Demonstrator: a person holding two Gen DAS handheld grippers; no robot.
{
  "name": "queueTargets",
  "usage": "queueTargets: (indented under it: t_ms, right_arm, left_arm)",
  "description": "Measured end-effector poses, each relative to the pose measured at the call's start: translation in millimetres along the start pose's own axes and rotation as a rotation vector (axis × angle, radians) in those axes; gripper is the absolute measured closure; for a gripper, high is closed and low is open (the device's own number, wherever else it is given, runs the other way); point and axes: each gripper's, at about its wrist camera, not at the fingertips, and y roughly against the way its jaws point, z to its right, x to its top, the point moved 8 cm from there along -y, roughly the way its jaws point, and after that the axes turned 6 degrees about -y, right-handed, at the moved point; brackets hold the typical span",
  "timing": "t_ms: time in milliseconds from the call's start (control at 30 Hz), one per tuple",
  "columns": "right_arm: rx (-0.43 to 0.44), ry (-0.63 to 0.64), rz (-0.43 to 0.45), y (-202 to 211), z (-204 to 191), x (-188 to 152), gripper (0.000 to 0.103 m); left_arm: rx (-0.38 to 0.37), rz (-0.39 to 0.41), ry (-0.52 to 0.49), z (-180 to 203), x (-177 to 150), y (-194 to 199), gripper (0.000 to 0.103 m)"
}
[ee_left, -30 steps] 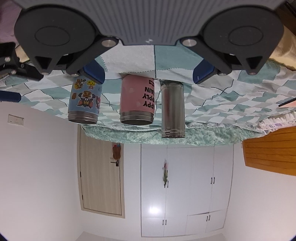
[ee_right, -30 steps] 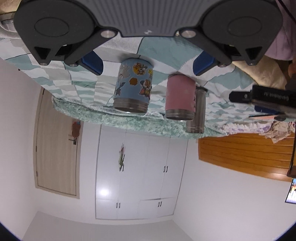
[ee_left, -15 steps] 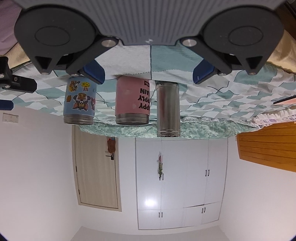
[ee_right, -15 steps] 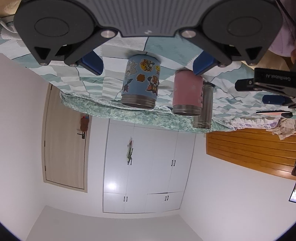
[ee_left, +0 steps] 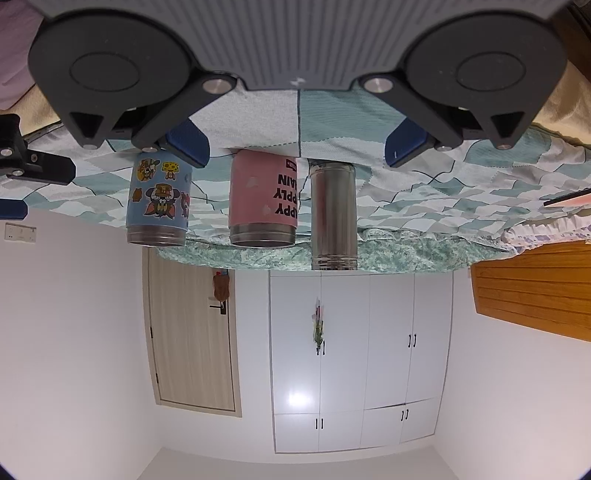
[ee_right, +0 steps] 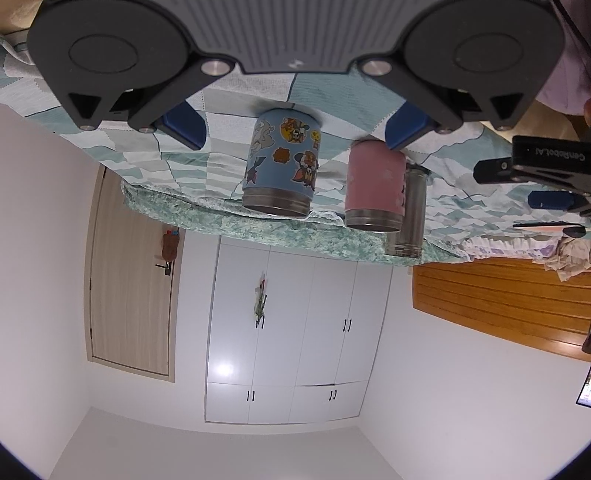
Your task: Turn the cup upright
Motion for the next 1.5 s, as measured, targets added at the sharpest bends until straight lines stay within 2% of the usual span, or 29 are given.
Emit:
queueTargets:
  t_ms: [1500]
  right_arm:
    - [-0.003, 0.008, 0.0, 1.5, -0.5, 0.7, 0.0]
  left_arm:
    - [-0.006, 0.011, -0.009, 1.7, 0.4, 1.2, 0.0]
